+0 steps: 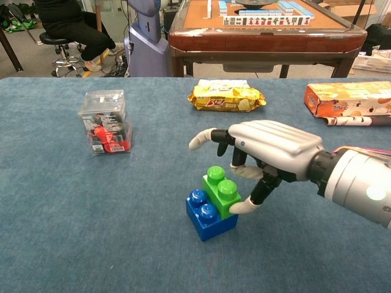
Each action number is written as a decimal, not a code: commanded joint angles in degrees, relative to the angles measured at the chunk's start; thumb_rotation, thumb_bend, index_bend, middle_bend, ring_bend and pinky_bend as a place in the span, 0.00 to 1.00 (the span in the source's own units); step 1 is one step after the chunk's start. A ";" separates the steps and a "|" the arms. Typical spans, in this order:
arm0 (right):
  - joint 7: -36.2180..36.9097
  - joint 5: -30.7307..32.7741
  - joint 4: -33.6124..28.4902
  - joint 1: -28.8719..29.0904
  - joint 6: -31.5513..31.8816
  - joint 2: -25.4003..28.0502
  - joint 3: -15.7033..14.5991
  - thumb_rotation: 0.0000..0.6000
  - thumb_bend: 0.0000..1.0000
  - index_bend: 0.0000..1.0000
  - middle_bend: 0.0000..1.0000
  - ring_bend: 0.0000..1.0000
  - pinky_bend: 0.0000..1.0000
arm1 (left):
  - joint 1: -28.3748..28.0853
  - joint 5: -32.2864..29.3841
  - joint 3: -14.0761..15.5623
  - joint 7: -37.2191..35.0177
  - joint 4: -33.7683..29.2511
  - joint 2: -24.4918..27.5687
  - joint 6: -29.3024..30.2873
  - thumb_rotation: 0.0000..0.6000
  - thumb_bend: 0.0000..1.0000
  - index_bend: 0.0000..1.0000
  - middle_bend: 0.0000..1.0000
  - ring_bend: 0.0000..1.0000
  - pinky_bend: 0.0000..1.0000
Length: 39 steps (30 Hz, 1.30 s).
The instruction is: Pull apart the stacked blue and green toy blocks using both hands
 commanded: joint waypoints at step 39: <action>0.55 8.06 -2.83 2.30 -2.50 2.23 -0.22 1.00 0.00 0.64 1.00 1.00 1.00 | -0.34 0.38 0.20 0.00 -0.09 -0.51 -0.54 1.00 0.13 0.32 0.58 0.64 0.84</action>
